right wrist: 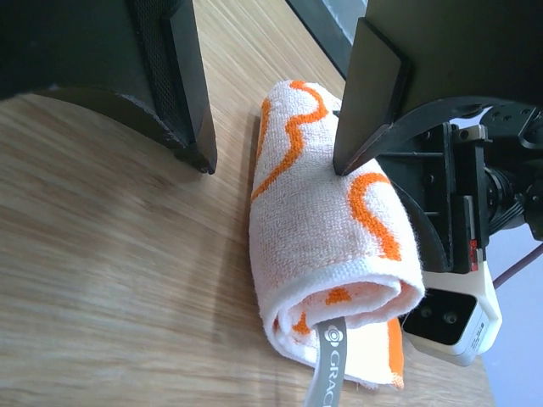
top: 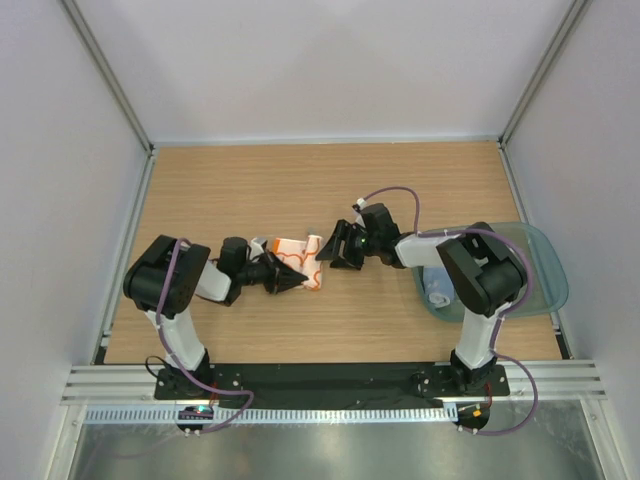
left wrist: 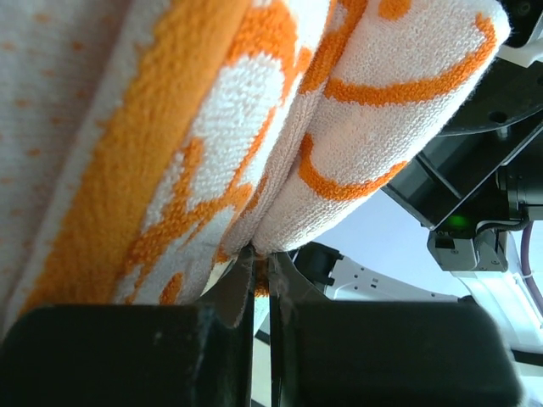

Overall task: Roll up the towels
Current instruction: Roll the towel

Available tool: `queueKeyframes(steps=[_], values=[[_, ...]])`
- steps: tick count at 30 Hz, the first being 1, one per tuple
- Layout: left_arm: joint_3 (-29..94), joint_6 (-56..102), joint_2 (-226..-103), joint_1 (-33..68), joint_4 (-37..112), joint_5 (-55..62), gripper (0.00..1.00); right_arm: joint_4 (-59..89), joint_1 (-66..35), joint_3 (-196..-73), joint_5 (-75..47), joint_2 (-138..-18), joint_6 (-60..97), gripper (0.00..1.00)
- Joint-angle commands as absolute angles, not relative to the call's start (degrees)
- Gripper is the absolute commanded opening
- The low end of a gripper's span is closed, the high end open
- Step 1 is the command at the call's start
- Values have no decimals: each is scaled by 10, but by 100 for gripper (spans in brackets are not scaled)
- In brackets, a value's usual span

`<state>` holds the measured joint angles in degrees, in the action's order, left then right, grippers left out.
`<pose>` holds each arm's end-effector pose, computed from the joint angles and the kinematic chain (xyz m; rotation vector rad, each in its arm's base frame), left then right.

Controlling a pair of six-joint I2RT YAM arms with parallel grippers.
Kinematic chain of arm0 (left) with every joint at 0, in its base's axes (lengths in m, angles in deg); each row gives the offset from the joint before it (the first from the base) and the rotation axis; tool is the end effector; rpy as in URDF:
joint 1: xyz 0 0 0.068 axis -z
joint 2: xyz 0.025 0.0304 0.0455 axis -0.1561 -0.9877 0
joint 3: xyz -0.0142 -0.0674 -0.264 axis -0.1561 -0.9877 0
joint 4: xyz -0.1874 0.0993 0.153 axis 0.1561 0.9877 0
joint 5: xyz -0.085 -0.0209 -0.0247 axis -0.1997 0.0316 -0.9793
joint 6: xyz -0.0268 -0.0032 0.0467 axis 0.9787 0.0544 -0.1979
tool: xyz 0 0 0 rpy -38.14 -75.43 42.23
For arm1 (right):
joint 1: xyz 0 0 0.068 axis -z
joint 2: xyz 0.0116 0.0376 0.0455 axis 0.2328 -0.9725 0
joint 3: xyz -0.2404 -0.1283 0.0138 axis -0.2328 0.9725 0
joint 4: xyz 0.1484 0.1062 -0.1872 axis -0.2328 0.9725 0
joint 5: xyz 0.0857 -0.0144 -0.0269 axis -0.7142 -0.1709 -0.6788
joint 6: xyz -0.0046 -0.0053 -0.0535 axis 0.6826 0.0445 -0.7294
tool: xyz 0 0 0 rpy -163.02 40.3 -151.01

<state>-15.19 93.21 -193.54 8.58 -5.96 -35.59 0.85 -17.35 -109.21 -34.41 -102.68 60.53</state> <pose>0.2480 -0.1060 0.0833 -0.8471 2.4615 -1.7405 0.3004 0.1983 0.1309 0.1144 2.5338 1.2038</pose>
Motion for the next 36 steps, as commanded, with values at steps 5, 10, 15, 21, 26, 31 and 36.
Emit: queueKeyframes(steps=[5,10,15,21,26,31,36], values=[[-137,939,-1990,61,-64,-405,0,-39,-195,-1122,-345,-1049,611,65],[-132,932,-2008,55,-48,-409,0,-62,-208,-1129,-346,-1065,616,65],[-128,931,-2016,55,-37,-418,0,-91,-217,-1135,-350,-1085,628,60],[-117,899,-1995,54,16,-414,0,-93,-217,-1131,-344,-1088,635,31],[-76,774,-1915,54,268,-338,16,-12,-217,-1137,-303,-1064,622,29],[-14,648,-1801,55,472,-233,32,115,-220,-1157,-255,-1049,609,28],[43,578,-1712,109,620,-56,35,236,-242,-1203,-200,-1043,602,29]])
